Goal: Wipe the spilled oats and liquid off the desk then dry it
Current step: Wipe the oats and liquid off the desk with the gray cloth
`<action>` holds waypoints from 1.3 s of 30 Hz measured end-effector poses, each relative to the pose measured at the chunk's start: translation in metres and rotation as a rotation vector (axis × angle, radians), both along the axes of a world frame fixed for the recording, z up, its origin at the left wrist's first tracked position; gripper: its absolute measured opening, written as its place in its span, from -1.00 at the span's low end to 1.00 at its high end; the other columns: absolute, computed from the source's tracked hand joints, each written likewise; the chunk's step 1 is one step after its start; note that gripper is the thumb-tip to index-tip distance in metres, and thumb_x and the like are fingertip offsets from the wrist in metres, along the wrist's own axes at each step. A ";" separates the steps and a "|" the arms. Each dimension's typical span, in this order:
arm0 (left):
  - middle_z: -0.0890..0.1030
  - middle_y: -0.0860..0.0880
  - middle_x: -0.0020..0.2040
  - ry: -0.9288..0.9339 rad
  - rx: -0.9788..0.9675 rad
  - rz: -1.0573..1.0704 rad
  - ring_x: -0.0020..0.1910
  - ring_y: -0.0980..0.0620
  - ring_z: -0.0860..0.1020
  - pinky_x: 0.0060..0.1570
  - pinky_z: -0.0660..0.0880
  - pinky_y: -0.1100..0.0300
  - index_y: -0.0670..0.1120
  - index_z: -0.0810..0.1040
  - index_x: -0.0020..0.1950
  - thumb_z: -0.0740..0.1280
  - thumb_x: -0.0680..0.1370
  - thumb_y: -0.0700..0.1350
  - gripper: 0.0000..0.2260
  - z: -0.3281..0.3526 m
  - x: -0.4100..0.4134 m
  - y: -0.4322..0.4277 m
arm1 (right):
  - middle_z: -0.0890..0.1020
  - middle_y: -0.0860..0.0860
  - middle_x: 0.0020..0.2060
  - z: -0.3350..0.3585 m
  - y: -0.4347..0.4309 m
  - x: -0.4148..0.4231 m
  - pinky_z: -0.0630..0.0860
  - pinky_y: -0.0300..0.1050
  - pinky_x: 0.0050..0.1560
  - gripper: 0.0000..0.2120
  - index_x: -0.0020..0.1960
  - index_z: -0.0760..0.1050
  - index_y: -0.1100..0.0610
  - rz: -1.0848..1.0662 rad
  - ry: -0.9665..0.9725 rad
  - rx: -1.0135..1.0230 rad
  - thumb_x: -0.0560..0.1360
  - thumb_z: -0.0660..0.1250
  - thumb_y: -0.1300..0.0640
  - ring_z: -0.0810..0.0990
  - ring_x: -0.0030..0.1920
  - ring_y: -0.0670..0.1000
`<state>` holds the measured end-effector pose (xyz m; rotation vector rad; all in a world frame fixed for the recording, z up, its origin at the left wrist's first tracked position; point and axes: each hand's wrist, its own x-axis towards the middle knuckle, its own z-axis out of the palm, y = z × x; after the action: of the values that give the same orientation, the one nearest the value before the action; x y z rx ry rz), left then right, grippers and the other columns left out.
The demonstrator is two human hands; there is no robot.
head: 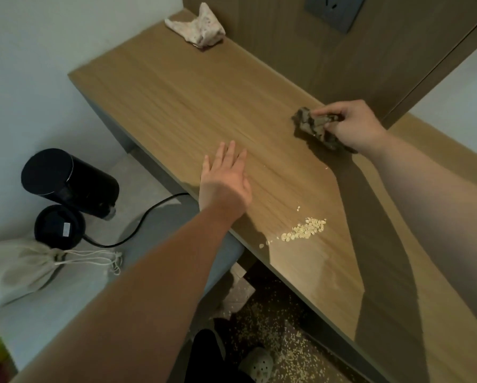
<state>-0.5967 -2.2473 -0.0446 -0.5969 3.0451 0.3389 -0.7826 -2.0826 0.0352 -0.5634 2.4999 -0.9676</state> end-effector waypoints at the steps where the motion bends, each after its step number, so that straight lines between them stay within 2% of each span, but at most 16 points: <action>1: -0.02 -0.05 0.61 0.013 0.008 0.007 0.59 -0.02 -0.08 0.53 -0.13 -0.06 -0.03 0.04 0.60 0.03 0.64 -0.05 -0.49 -0.001 0.000 0.000 | 0.52 0.00 0.28 -0.014 0.003 -0.006 0.20 -0.48 0.16 -0.64 0.31 0.54 0.09 -0.044 0.042 0.026 0.60 0.20 0.35 0.41 0.28 -0.06; 4: 0.03 -0.04 0.61 0.031 0.014 0.020 0.59 -0.02 -0.05 0.53 -0.11 -0.07 -0.02 0.09 0.59 0.06 0.64 -0.08 -0.50 0.000 -0.001 0.001 | 0.43 0.01 0.42 -0.047 0.016 0.000 0.11 -0.16 0.49 -0.62 0.37 0.49 0.03 -0.046 0.188 0.061 0.59 0.24 0.27 0.30 0.45 0.04; 6: 0.04 -0.05 0.61 0.036 0.010 0.021 0.59 -0.03 -0.04 0.53 -0.09 -0.09 -0.03 0.11 0.59 0.07 0.63 -0.09 -0.50 0.000 -0.001 0.002 | 0.40 -0.06 0.43 -0.056 0.030 0.026 0.10 0.12 0.51 -0.58 0.40 0.45 -0.02 0.087 0.242 0.086 0.58 0.27 0.25 0.27 0.45 0.07; 8: 0.04 -0.05 0.61 0.031 0.004 0.024 0.59 -0.04 -0.04 0.53 -0.07 -0.10 -0.03 0.10 0.59 0.07 0.63 -0.09 -0.49 0.000 -0.002 0.001 | 0.36 -0.16 0.40 -0.054 0.047 0.060 0.10 0.19 0.48 -0.54 0.42 0.42 -0.05 0.292 0.256 0.080 0.56 0.30 0.23 0.27 0.44 0.06; 10: 0.03 -0.05 0.61 0.027 0.007 0.034 0.59 -0.03 -0.04 0.53 -0.08 -0.09 -0.03 0.09 0.59 0.07 0.62 -0.09 -0.48 0.000 -0.002 0.001 | 0.33 -0.21 0.39 -0.053 0.064 0.075 0.08 0.12 0.48 -0.52 0.43 0.40 -0.06 0.458 0.235 0.082 0.54 0.31 0.17 0.26 0.44 0.00; 12: 0.04 -0.05 0.61 0.035 0.005 0.045 0.59 -0.03 -0.04 0.54 -0.07 -0.09 -0.02 0.10 0.59 0.07 0.62 -0.09 -0.48 -0.001 -0.002 0.002 | 0.35 -0.15 0.42 -0.058 0.073 0.053 0.09 0.18 0.49 -0.52 0.44 0.37 -0.06 0.433 0.255 0.123 0.55 0.31 0.15 0.28 0.45 0.04; 14: 0.05 -0.05 0.61 0.040 0.014 0.048 0.59 -0.03 -0.04 0.54 -0.07 -0.08 -0.02 0.11 0.59 0.07 0.61 -0.10 -0.48 0.000 -0.002 0.003 | 0.36 -0.04 0.46 -0.063 0.072 0.019 0.14 0.29 0.47 -0.54 0.47 0.35 -0.03 0.224 0.290 0.148 0.58 0.28 0.16 0.29 0.46 0.14; 16: 0.03 -0.04 0.61 0.033 0.015 0.052 0.59 -0.02 -0.06 0.54 -0.08 -0.07 -0.02 0.09 0.59 0.05 0.61 -0.11 -0.47 0.002 -0.002 0.003 | 0.32 0.01 0.50 -0.063 0.053 -0.004 0.12 0.22 0.49 -0.55 0.49 0.32 0.01 0.019 0.293 0.152 0.62 0.23 0.14 0.23 0.49 0.15; 18: 0.01 -0.04 0.61 0.014 0.016 0.046 0.59 -0.02 -0.08 0.54 -0.10 -0.06 -0.02 0.07 0.60 0.04 0.60 -0.11 -0.47 0.004 -0.002 0.001 | 0.26 0.00 0.53 -0.063 0.019 -0.006 0.05 0.12 0.52 -0.55 0.52 0.27 0.02 -0.008 0.298 0.200 0.64 0.18 0.12 0.16 0.53 0.11; 24: 0.02 -0.03 0.61 0.015 0.041 0.048 0.59 0.00 -0.08 0.54 -0.11 -0.03 -0.06 0.08 0.59 0.05 0.60 -0.11 -0.46 0.005 -0.002 0.001 | 0.26 -0.20 0.50 -0.052 -0.017 0.049 -0.10 0.17 0.53 -0.51 0.46 0.33 -0.13 0.510 0.227 0.151 0.59 0.26 0.19 0.11 0.54 -0.02; 27: 0.04 -0.04 0.61 0.020 0.068 0.058 0.59 0.01 -0.08 0.54 -0.12 -0.03 -0.07 0.11 0.59 0.07 0.60 -0.08 -0.46 0.006 -0.002 0.002 | 0.31 -0.27 0.40 -0.043 0.013 0.055 -0.11 0.03 0.52 -0.51 0.38 0.39 -0.13 0.707 0.141 0.133 0.55 0.31 0.28 0.17 0.47 -0.15; 29: 0.02 -0.05 0.61 0.008 0.062 0.045 0.59 -0.01 -0.09 0.54 -0.12 -0.05 -0.05 0.09 0.59 0.08 0.60 -0.01 -0.45 0.005 -0.002 0.002 | 0.38 -0.21 0.35 -0.036 0.033 0.035 0.02 -0.06 0.51 -0.52 0.33 0.45 -0.08 0.604 0.095 0.073 0.53 0.30 0.36 0.26 0.43 -0.09; 32: -0.05 -0.04 0.61 -0.035 0.025 0.009 0.58 -0.03 -0.13 0.54 -0.14 -0.08 0.01 0.03 0.60 0.08 0.60 0.13 -0.40 0.003 -0.002 0.001 | 0.43 -0.07 0.40 -0.041 0.067 0.008 0.11 -0.19 0.46 -0.59 0.35 0.47 -0.03 0.079 0.074 0.010 0.58 0.27 0.30 0.31 0.45 0.01; 34: -0.10 -0.03 0.61 -0.065 -0.004 -0.006 0.58 -0.05 -0.15 0.53 -0.15 -0.10 0.03 -0.01 0.61 0.07 0.60 0.22 -0.36 0.002 -0.003 0.001 | 0.43 -0.02 0.42 -0.054 0.077 0.020 0.14 -0.03 0.51 -0.59 0.40 0.45 0.03 -0.167 0.152 -0.007 0.57 0.29 0.25 0.32 0.47 0.06; 36: -0.13 -0.04 0.61 -0.092 -0.041 -0.020 0.58 -0.06 -0.16 0.52 -0.15 -0.12 0.04 -0.04 0.61 0.05 0.59 0.27 -0.34 0.000 -0.004 0.001 | 0.41 0.04 0.43 -0.067 0.078 0.053 0.17 0.15 0.51 -0.56 0.42 0.44 0.08 -0.111 0.275 0.038 0.55 0.31 0.24 0.33 0.47 0.10; 39: -0.13 -0.06 0.61 -0.104 -0.092 -0.039 0.58 -0.08 -0.14 0.51 -0.12 -0.15 0.04 -0.06 0.61 0.01 0.59 0.30 -0.34 -0.001 -0.005 0.000 | 0.36 -0.03 0.45 -0.067 0.087 0.101 0.14 0.08 0.50 -0.53 0.45 0.40 0.09 0.222 0.318 0.095 0.55 0.33 0.18 0.30 0.46 0.01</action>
<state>-0.6013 -2.2470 -0.0456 -0.5401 2.9811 0.1619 -0.6821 -1.9958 -0.0315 -1.0088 2.6631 -0.7181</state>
